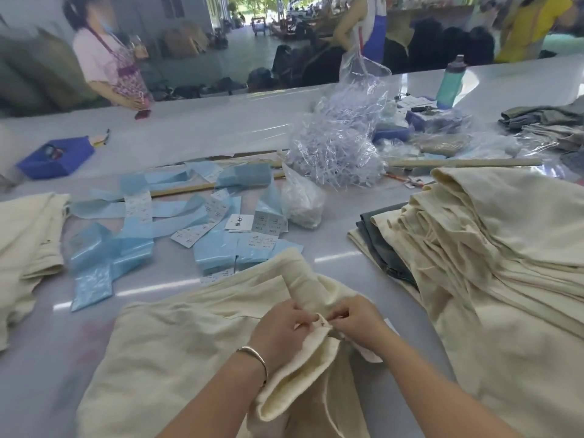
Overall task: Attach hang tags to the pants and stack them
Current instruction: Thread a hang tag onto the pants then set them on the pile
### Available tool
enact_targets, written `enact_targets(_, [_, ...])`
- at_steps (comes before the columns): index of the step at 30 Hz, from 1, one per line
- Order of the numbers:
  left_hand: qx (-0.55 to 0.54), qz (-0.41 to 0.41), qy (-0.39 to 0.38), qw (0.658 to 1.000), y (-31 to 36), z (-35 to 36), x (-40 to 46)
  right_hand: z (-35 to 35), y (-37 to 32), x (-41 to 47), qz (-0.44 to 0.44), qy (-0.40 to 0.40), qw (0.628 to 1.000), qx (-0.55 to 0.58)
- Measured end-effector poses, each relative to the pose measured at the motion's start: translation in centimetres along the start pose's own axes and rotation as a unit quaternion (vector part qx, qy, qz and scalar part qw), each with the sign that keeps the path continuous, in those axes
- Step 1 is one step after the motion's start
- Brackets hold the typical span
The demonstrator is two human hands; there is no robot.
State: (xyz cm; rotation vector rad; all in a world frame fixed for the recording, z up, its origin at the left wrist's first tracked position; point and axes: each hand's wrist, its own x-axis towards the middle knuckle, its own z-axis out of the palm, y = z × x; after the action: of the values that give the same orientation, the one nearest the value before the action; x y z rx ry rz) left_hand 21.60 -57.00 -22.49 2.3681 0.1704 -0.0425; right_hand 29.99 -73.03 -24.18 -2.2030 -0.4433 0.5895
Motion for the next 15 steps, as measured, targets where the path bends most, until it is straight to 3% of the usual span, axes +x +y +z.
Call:
enact_targets(3, [0.063, 0.045, 0.036, 0.996, 0.0, 0.0, -0.1, -0.6, -0.6, 0.1, 0.000, -0.069, 0.985, 0.156])
enact_targets(8, [0.096, 0.072, 0.068, 0.990, 0.0, -0.2, 0.1, -0.9, -1.3, 0.4, 0.014, -0.118, 0.981, 0.152])
enact_targets(12, [0.194, 0.153, 0.064, 0.967, 0.3, -0.1, 0.0, -1.1, -1.6, 0.2, 0.023, -0.112, 0.985, 0.132])
enact_targets(15, [0.199, 0.210, 0.076, 0.954, 0.6, 0.0, -0.1, -1.1, -1.7, 0.0, 0.041, -0.102, 0.982, 0.152])
